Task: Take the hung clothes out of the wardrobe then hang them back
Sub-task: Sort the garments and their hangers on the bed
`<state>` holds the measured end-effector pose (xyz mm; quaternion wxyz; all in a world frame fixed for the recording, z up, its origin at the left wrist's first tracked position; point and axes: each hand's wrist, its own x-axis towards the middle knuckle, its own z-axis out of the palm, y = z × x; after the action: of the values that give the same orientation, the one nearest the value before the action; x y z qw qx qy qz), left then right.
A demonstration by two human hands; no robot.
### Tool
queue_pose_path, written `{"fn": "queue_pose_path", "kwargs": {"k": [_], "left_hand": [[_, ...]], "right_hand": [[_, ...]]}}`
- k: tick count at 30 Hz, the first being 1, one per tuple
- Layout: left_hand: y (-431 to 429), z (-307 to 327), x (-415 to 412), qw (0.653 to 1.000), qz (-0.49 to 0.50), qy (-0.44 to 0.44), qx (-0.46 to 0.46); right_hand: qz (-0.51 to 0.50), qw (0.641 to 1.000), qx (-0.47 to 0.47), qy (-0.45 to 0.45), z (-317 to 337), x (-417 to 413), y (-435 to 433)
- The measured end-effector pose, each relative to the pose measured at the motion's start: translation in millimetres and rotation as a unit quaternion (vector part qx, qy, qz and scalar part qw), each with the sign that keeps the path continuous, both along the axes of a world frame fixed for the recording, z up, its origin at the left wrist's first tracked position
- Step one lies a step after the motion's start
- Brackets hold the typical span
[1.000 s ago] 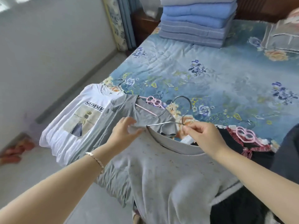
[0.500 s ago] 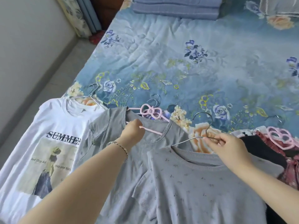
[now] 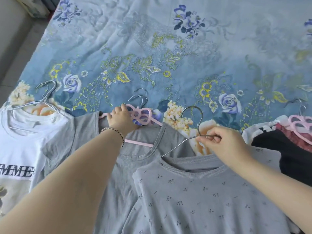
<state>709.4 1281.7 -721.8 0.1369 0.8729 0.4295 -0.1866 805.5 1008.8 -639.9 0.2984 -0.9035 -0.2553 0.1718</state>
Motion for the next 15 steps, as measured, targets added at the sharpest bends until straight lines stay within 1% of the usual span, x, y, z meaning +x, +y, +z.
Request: {"fn": "queue_pose_path", "kwargs": {"k": [2,3,6,9,11,13,15], "left_hand": [[2,-2,1,0.999,-0.004,-0.012,0.043],[2,-1,0,0.998,-0.009,-0.031,0.060],[-5,12,-10,0.987,0.008,-0.139,0.078],[-15,43,-28,0.965,0.040,-0.245,0.090],[-20,69,-45,0.947,0.051,-0.302,0.100],[-24,99,-65,0.933,0.061,-0.335,0.113],[-28,131,-87,0.926,0.082,-0.349,0.115]], "right_hand": [[0.002,1.000,0.001,0.004,0,1,-3],[0.005,1.000,0.002,0.005,1,0,-4],[0.015,1.000,0.002,0.002,13,-4,-10],[0.034,0.999,-0.017,0.011,40,-16,-25],[0.040,0.997,-0.060,0.040,63,-26,-36],[0.050,0.993,-0.098,0.053,87,-33,-49],[0.067,0.990,-0.112,0.050,112,-41,-65]]}}
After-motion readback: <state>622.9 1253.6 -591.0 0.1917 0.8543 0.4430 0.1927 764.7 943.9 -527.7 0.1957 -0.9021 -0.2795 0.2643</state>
